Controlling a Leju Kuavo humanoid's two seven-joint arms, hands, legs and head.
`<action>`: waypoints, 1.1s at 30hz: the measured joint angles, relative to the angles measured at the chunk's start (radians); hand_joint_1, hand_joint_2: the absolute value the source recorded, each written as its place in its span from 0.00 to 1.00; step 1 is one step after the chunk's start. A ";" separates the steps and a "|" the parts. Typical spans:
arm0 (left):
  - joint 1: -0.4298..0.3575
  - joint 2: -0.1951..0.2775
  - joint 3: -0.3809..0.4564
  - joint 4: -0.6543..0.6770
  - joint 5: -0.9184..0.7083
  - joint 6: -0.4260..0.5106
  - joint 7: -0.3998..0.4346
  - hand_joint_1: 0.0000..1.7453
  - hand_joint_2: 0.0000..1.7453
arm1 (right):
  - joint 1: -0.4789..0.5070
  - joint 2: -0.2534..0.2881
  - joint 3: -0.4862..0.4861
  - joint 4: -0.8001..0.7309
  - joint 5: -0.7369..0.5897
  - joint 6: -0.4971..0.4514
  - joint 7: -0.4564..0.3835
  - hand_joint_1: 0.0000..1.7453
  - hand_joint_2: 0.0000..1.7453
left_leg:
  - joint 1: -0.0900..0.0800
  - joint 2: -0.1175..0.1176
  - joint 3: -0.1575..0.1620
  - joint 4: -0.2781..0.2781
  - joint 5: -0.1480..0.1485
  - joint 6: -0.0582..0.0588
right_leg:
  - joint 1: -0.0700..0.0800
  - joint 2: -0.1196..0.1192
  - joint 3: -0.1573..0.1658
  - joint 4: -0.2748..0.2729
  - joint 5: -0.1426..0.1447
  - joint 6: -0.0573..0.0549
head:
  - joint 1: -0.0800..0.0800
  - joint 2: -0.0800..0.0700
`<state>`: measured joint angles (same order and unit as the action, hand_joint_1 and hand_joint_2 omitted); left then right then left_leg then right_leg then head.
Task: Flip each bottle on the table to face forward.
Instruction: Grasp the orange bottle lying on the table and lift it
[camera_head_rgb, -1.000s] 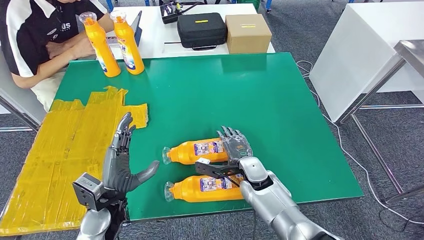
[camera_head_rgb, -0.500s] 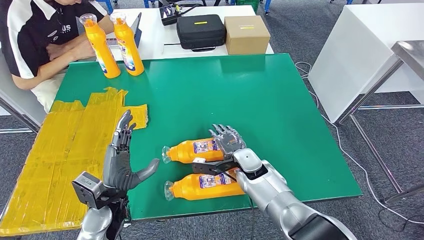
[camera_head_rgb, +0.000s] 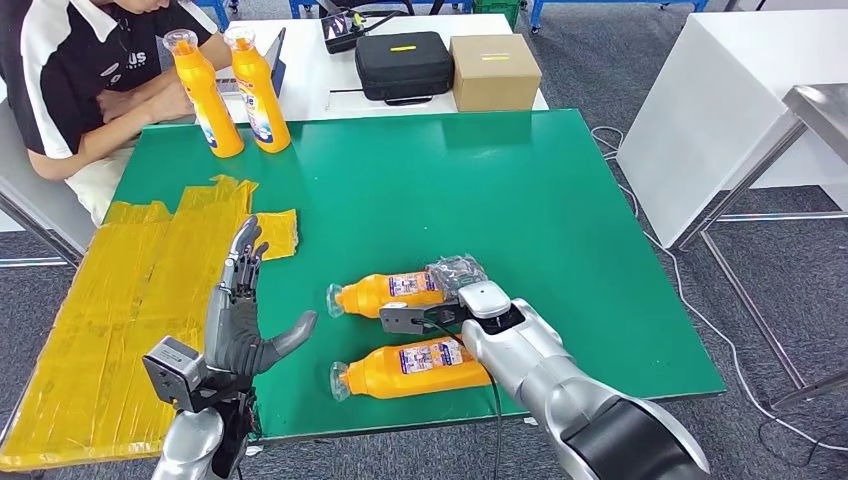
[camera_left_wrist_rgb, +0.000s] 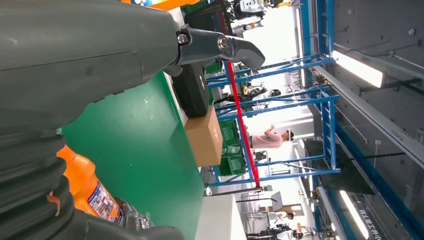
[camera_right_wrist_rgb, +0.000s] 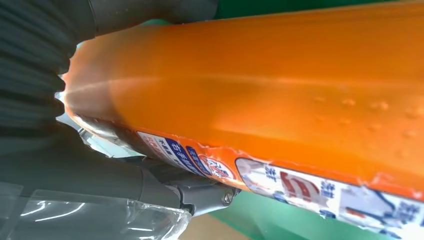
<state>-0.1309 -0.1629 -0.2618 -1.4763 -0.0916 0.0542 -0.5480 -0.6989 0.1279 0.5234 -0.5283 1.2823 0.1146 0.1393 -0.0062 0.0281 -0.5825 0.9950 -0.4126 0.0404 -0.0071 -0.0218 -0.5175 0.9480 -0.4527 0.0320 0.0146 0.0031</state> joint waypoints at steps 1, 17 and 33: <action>-0.001 0.000 0.000 0.000 0.000 0.000 0.000 0.00 1.00 | -0.002 0.001 0.000 0.004 0.000 0.000 0.000 1.00 1.00 | 0.000 0.000 0.000 0.000 0.000 0.000 | 0.000 0.000 0.002 0.000 0.000 0.000 | 0.000 0.000; 0.020 0.000 0.000 -0.001 0.012 0.008 0.002 0.00 1.00 | 0.027 -0.009 -0.019 0.001 0.001 -0.169 0.103 1.00 1.00 | 0.000 -0.002 -0.001 0.000 0.000 0.000 | -0.001 -0.001 0.004 0.000 0.000 0.000 | 0.000 0.000; 0.031 -0.020 -0.045 0.047 0.051 -0.094 0.155 0.00 1.00 | 0.428 -0.012 -0.223 -0.608 -0.478 -0.746 -0.312 1.00 1.00 | -0.001 -0.004 -0.014 0.000 0.001 0.001 | 0.000 -0.004 -0.006 0.000 0.000 0.001 | 0.000 0.000</action>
<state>-0.0998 -0.1830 -0.3065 -1.4297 -0.0406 -0.0401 -0.3932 -0.2704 0.1154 0.3005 -1.1359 0.8044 -0.6318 -0.1724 -0.0072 0.0238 -0.5961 0.9953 -0.4120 0.0413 -0.0075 -0.0259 -0.5238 0.9483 -0.4527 0.0326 0.0144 0.0031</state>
